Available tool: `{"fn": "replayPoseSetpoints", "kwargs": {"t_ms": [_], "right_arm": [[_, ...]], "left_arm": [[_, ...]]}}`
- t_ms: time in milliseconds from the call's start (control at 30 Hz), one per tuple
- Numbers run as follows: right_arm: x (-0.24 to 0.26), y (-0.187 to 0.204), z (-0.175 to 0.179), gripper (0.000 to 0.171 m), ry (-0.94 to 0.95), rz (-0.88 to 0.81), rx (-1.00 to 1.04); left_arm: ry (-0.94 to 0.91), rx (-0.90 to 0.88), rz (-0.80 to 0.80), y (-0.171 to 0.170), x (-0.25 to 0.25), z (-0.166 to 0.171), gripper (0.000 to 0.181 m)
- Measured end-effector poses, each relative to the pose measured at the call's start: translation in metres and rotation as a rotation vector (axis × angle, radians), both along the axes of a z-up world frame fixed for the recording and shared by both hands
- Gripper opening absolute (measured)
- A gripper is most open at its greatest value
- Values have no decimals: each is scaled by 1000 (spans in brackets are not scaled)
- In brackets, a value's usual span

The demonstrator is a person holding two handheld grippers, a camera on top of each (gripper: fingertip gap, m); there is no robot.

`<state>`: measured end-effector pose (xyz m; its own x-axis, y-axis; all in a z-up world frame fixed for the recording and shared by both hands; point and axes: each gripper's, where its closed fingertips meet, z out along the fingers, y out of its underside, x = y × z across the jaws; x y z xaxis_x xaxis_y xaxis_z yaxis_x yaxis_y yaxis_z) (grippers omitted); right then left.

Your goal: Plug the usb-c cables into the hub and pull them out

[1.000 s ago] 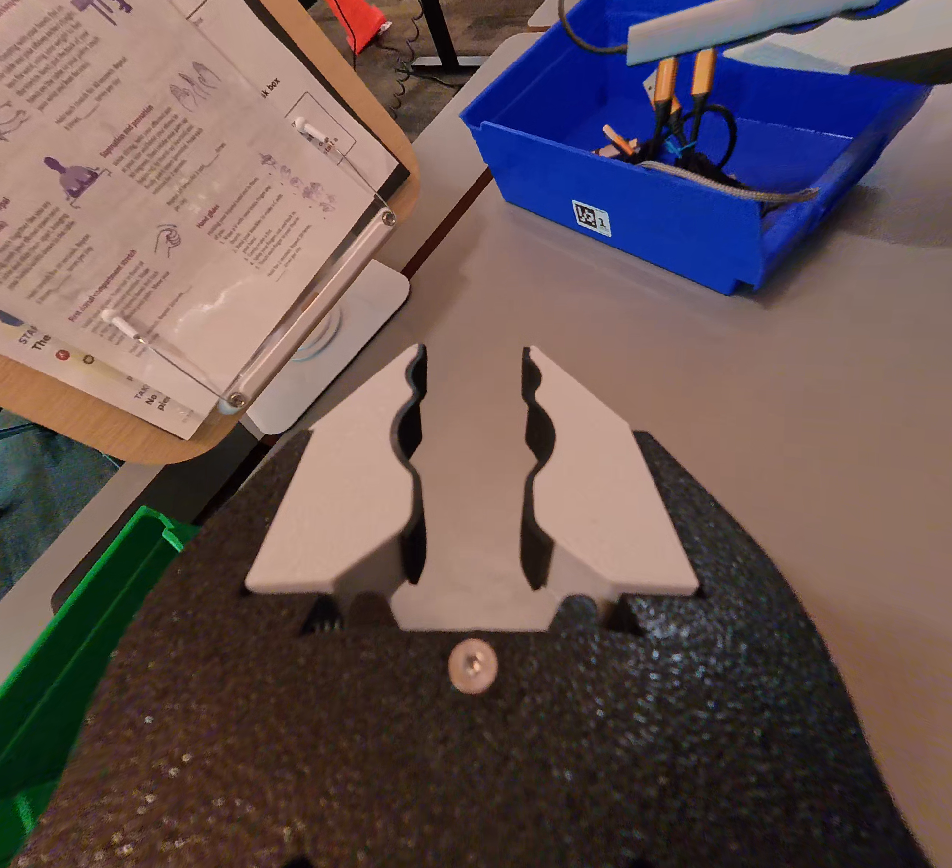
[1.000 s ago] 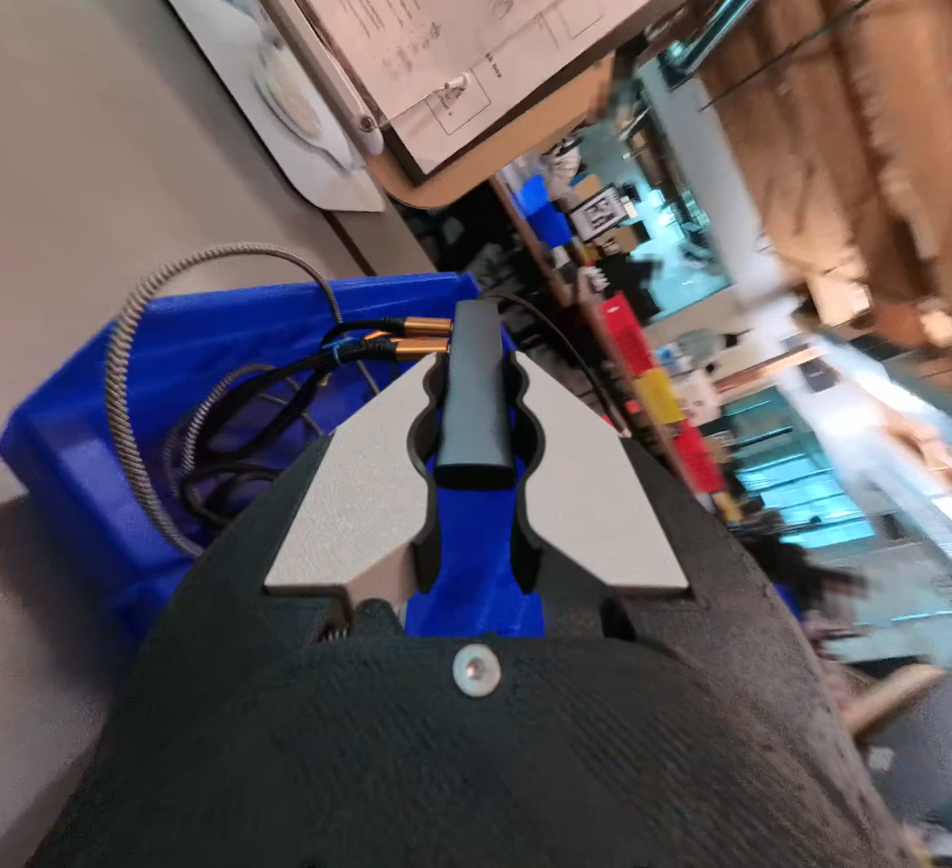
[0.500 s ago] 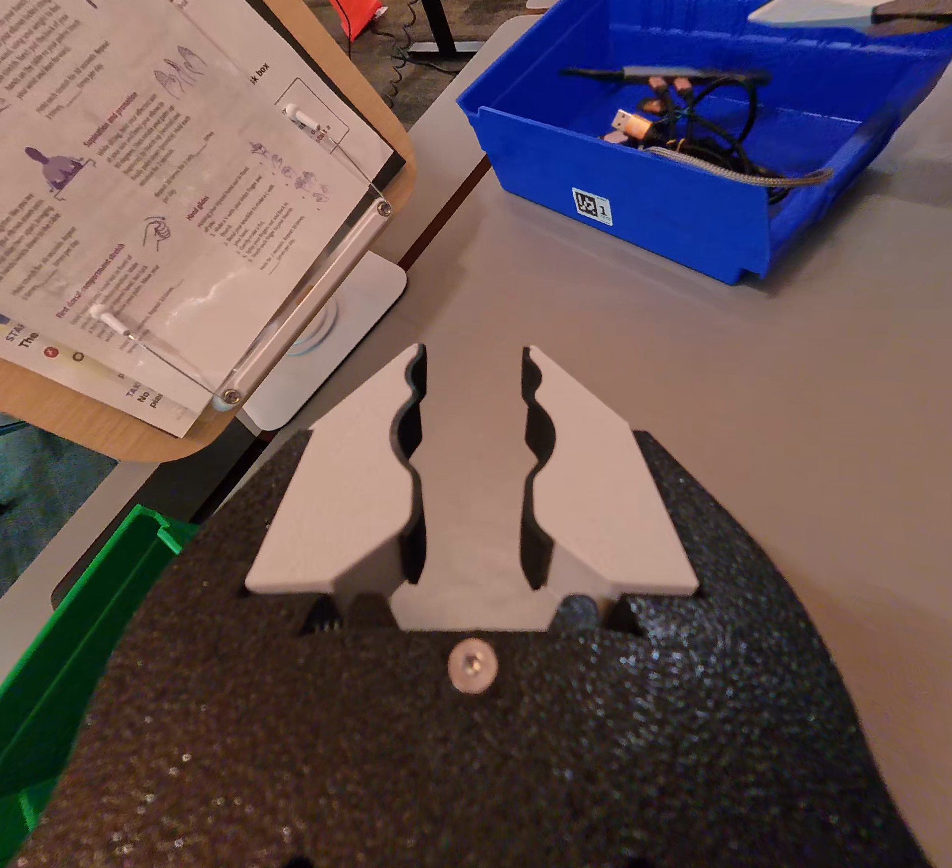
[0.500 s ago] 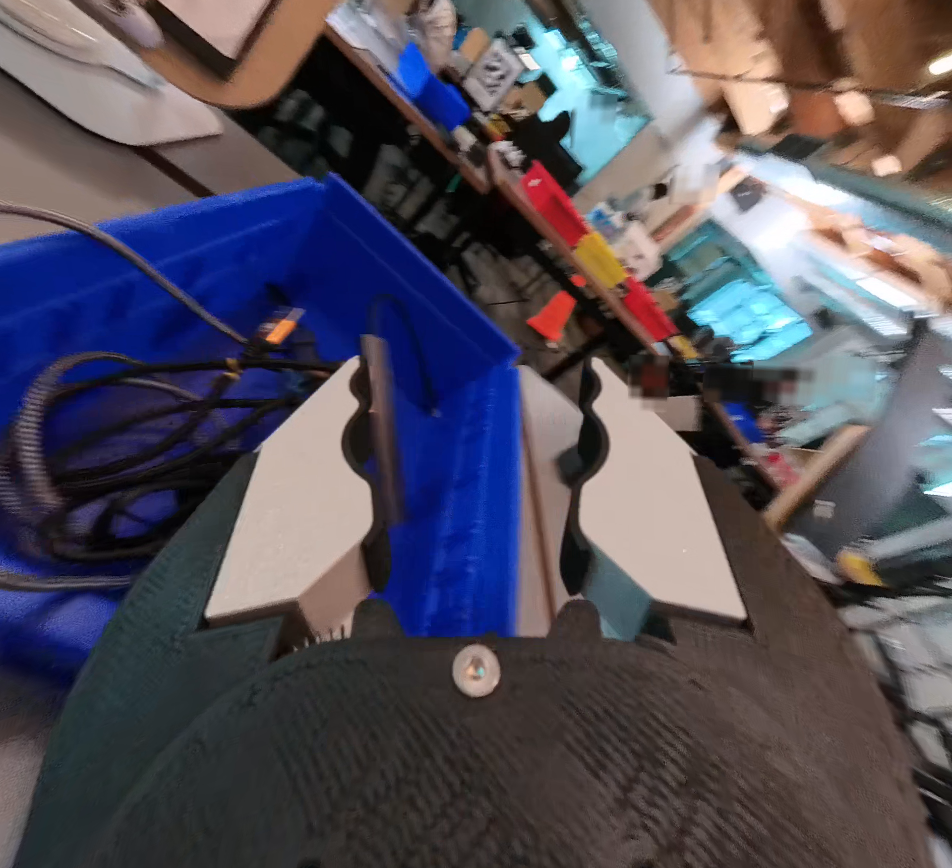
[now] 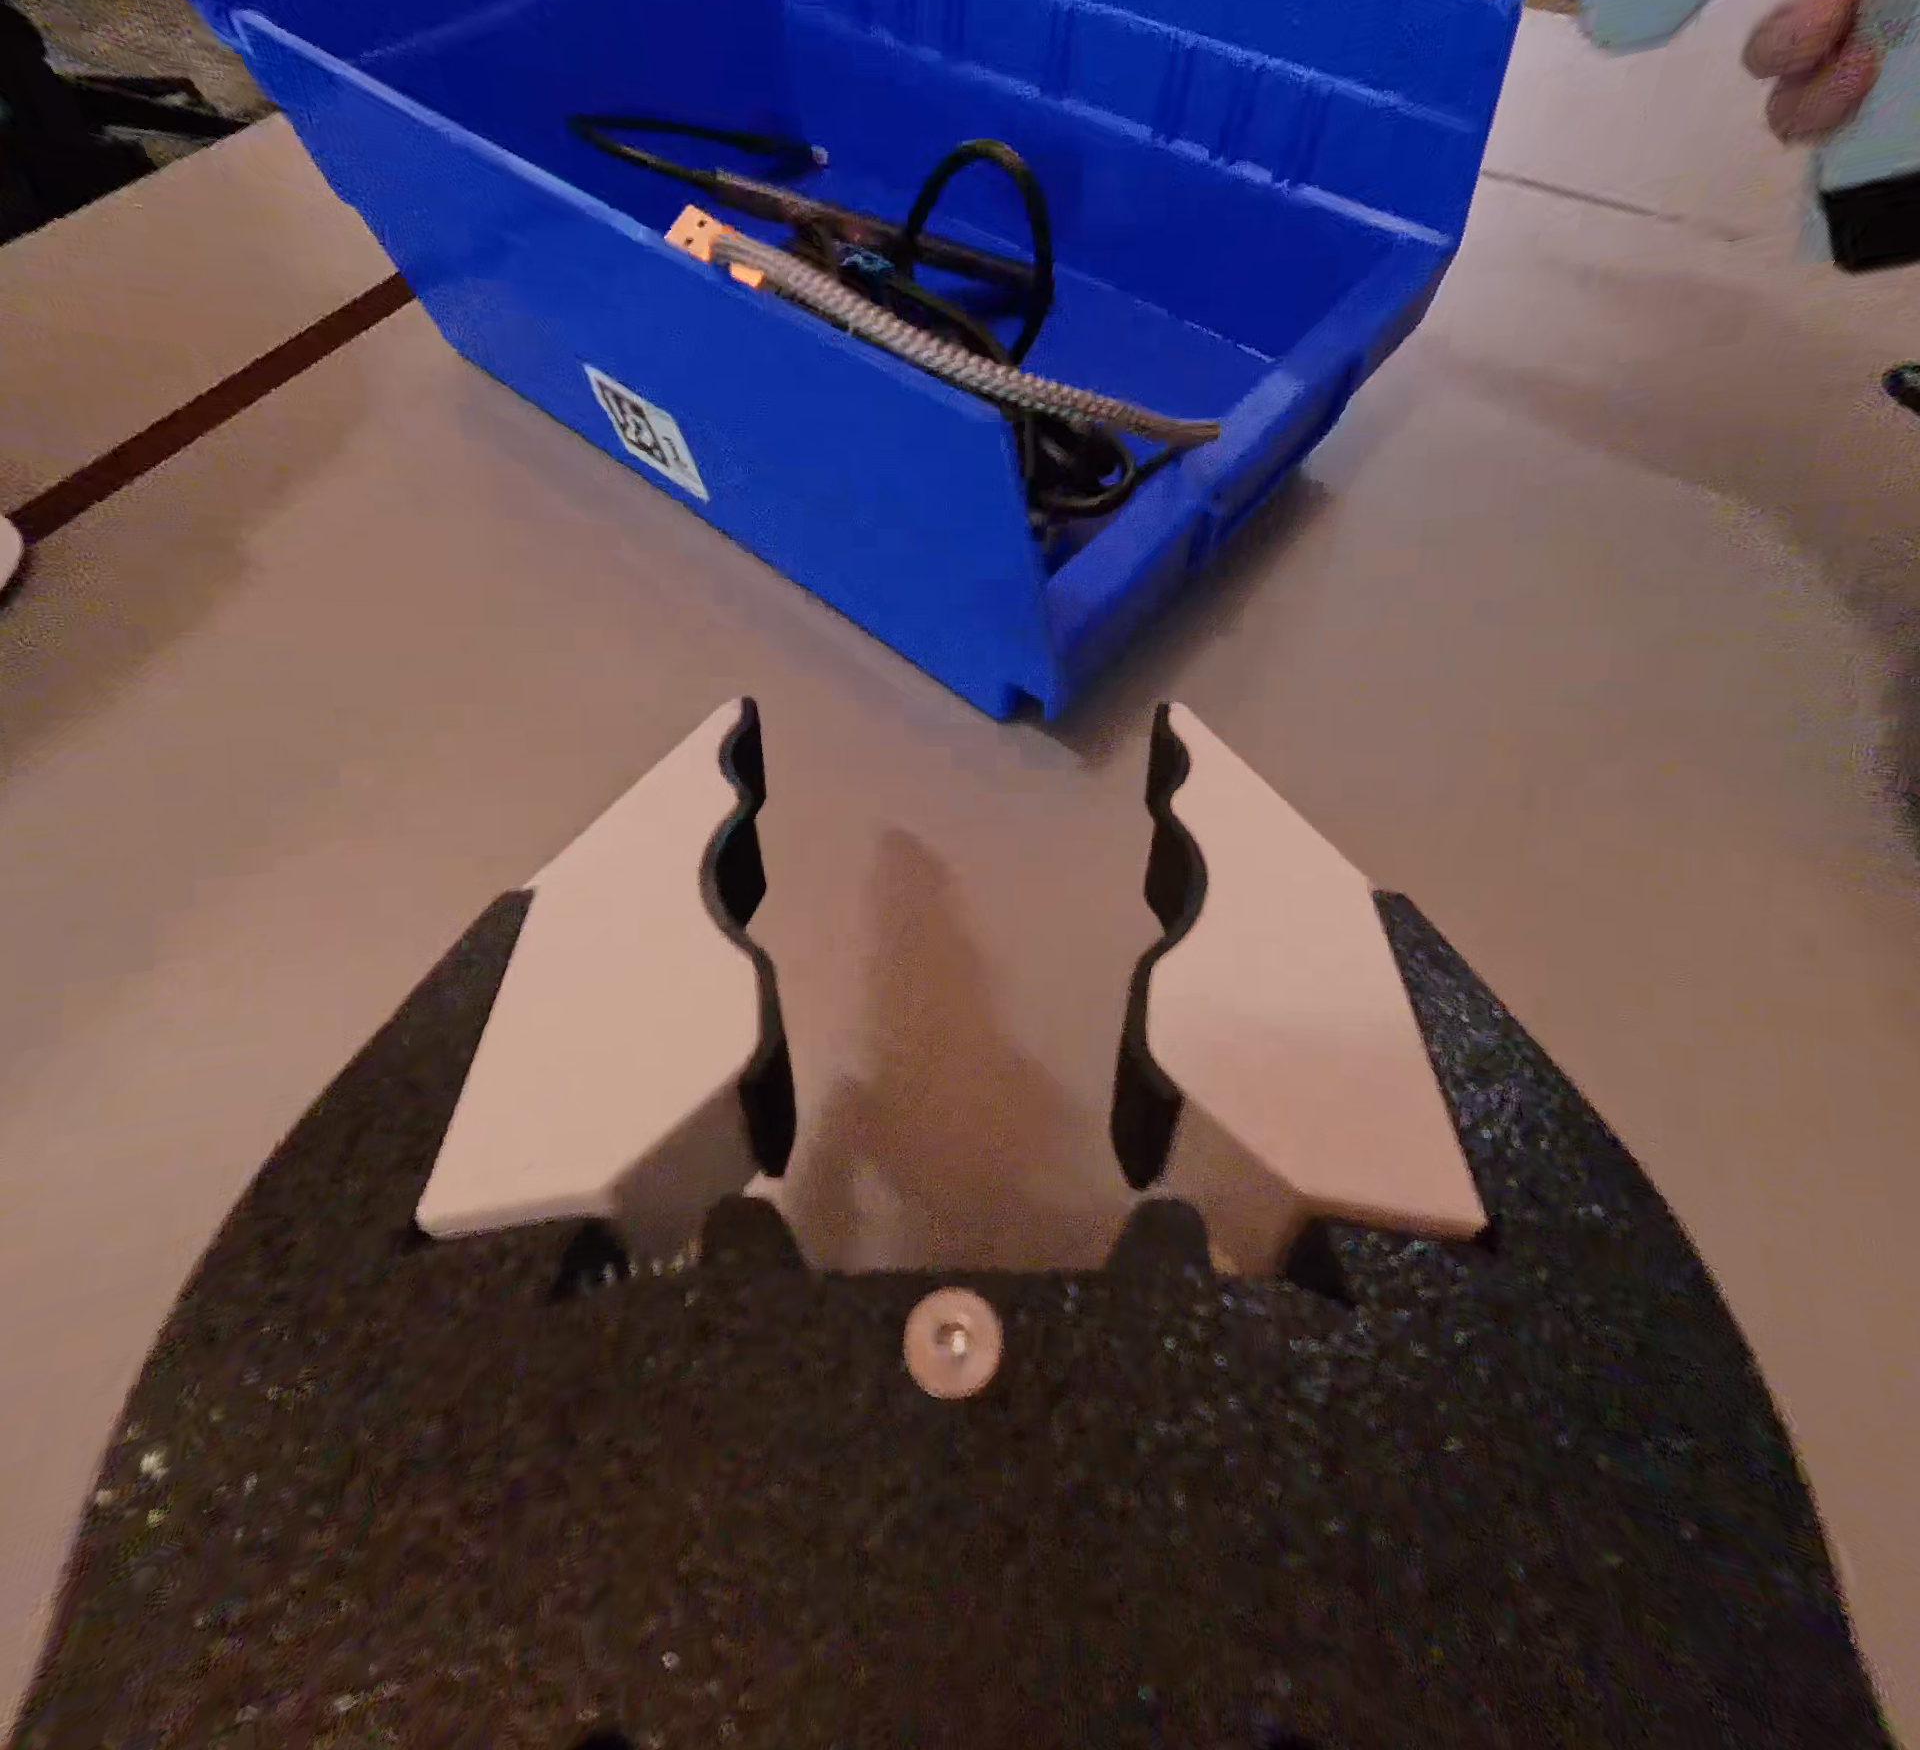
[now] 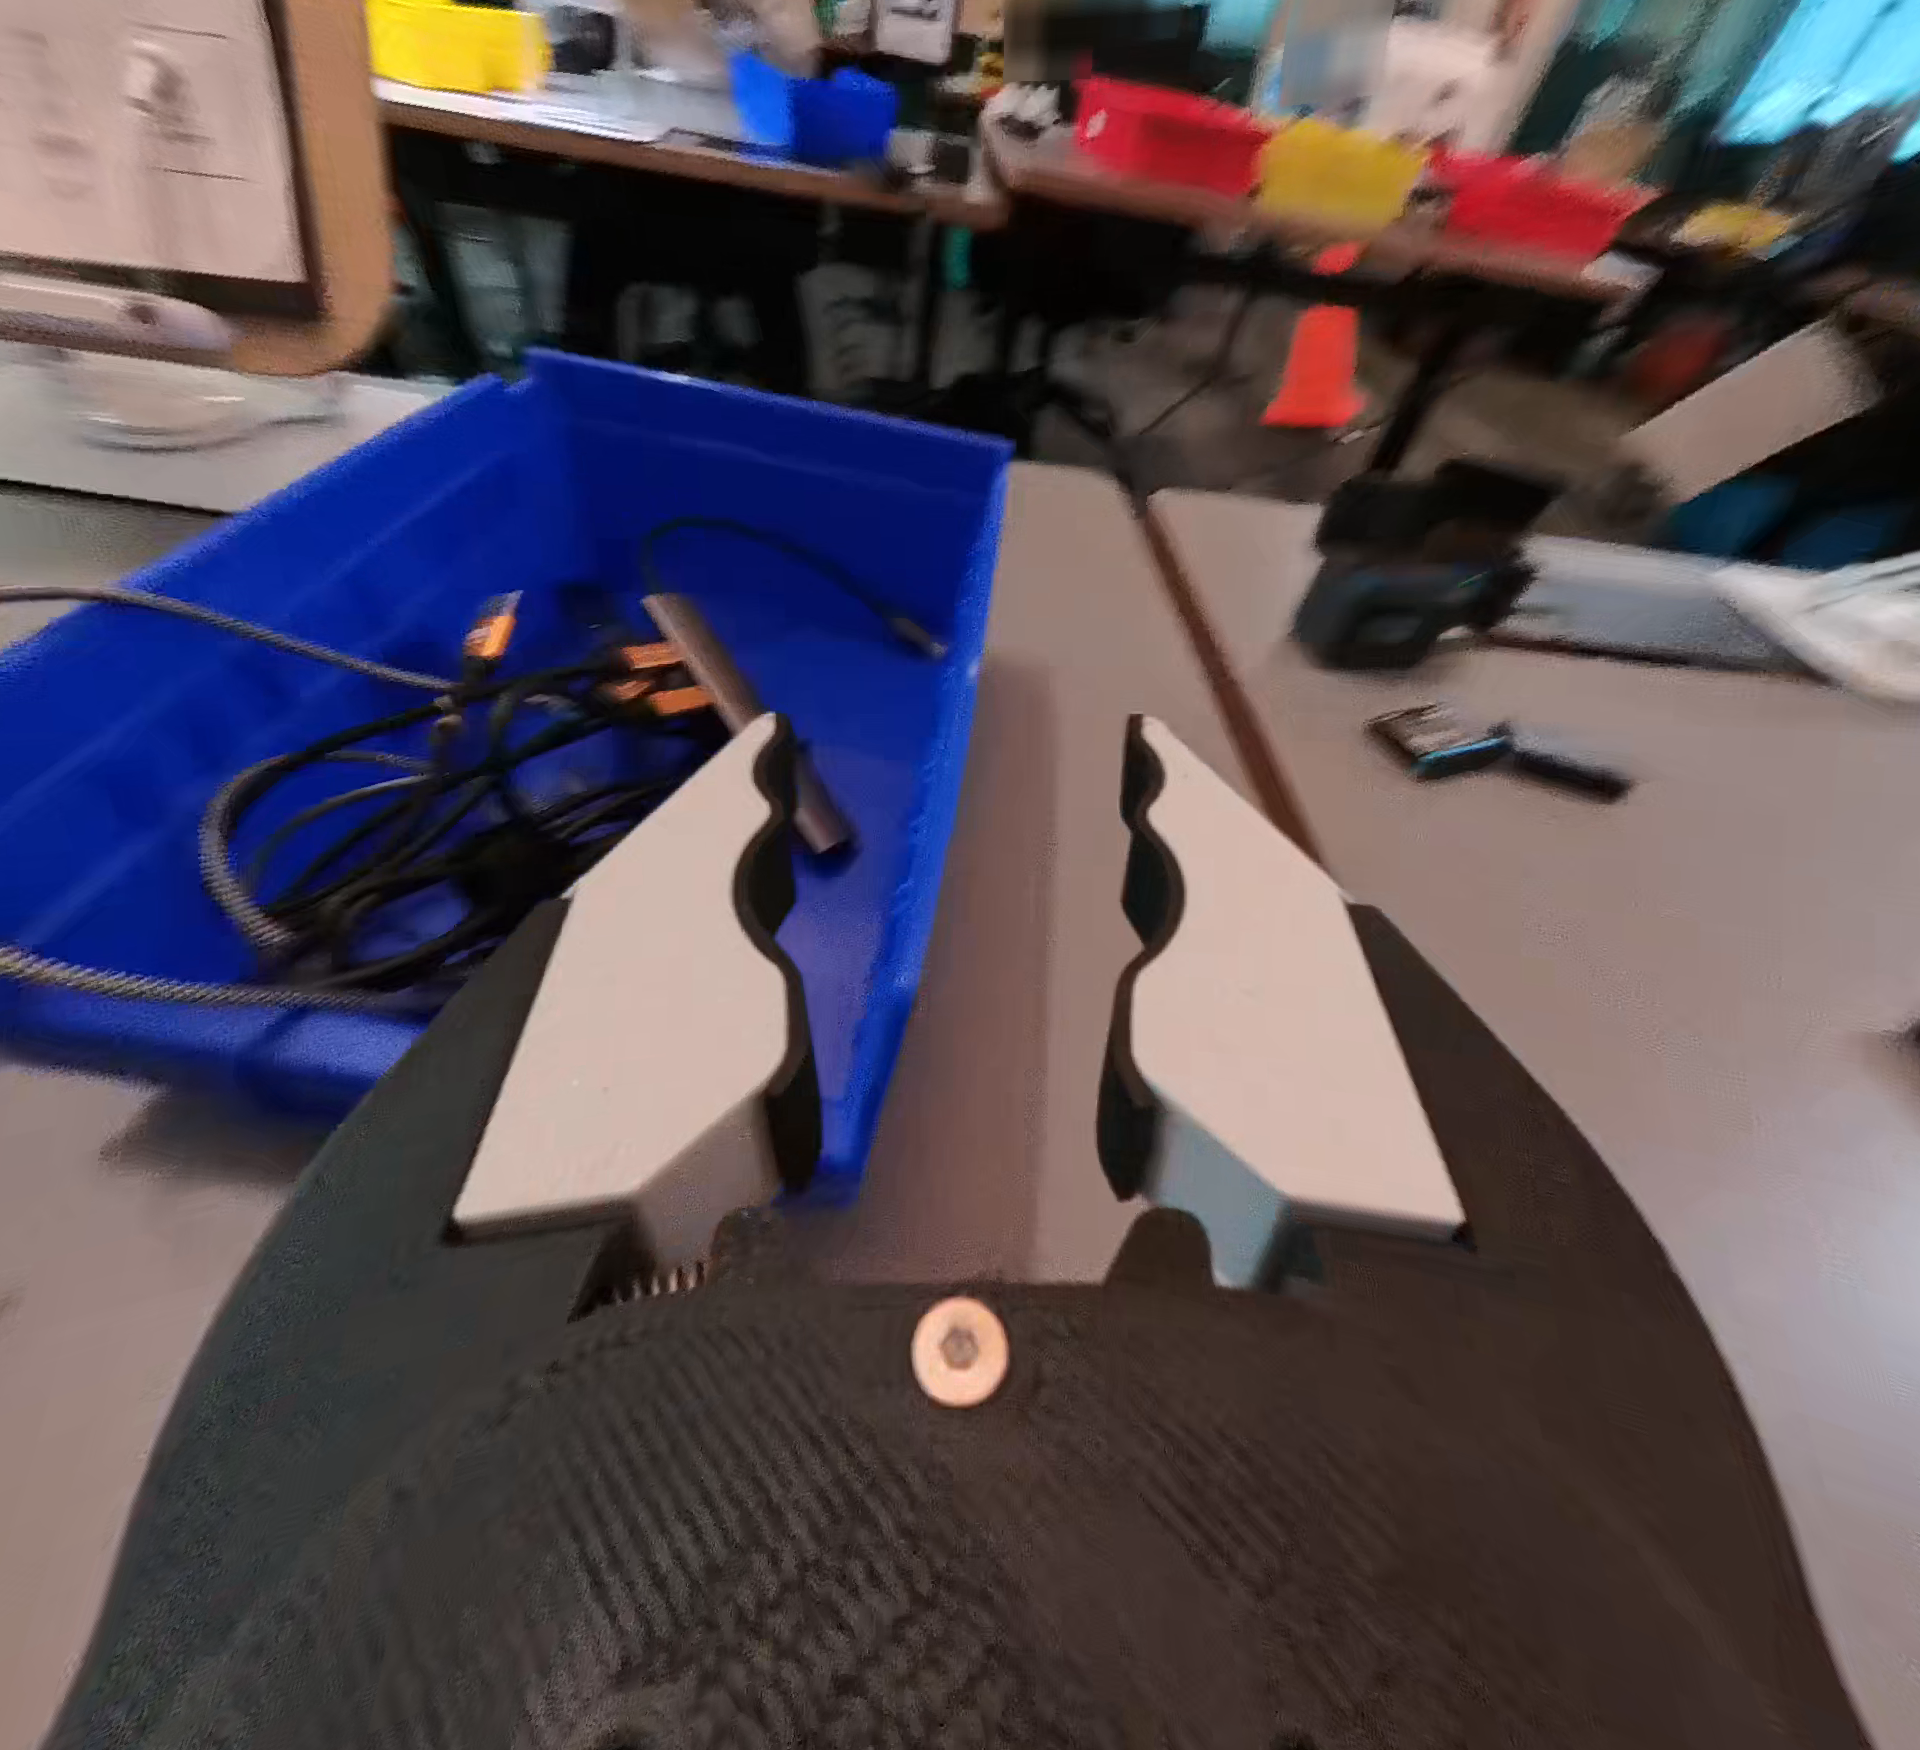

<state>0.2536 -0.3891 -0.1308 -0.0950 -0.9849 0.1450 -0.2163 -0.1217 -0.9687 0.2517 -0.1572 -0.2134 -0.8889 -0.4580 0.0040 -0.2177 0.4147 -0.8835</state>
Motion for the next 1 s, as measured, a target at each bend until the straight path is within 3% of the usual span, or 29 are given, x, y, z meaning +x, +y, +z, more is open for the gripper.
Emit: {"fn": "replayPoseSetpoints", "kwargs": {"t_ms": [100,167,233,267,400,533,800,967,1000], "right_arm": [[-2,10,-20,55,34,105,109],[2,19,-35,49,80,169,135],[9,16,-43,32,96,152,80],[11,11,-43,13,87,122,57],[7,29,-41,8,66,116,80],[-5,77,-41,6,118,118,61],[-26,232,-40,8,7,254,205],[-27,281,-40,10,48,286,153],[-30,282,-35,24,33,265,143]], "left_arm": [[-24,-95,51,-27,2,14,62],[-62,-71,135,-33,18,16,44],[-88,-45,155,-38,25,16,20],[-101,-32,199,-35,31,16,18],[-196,35,247,-14,25,16,14],[-276,98,289,34,-6,16,16],[-226,84,472,188,-32,17,11],[-228,81,497,241,-39,16,12],[-203,60,465,245,-43,16,14]]}}
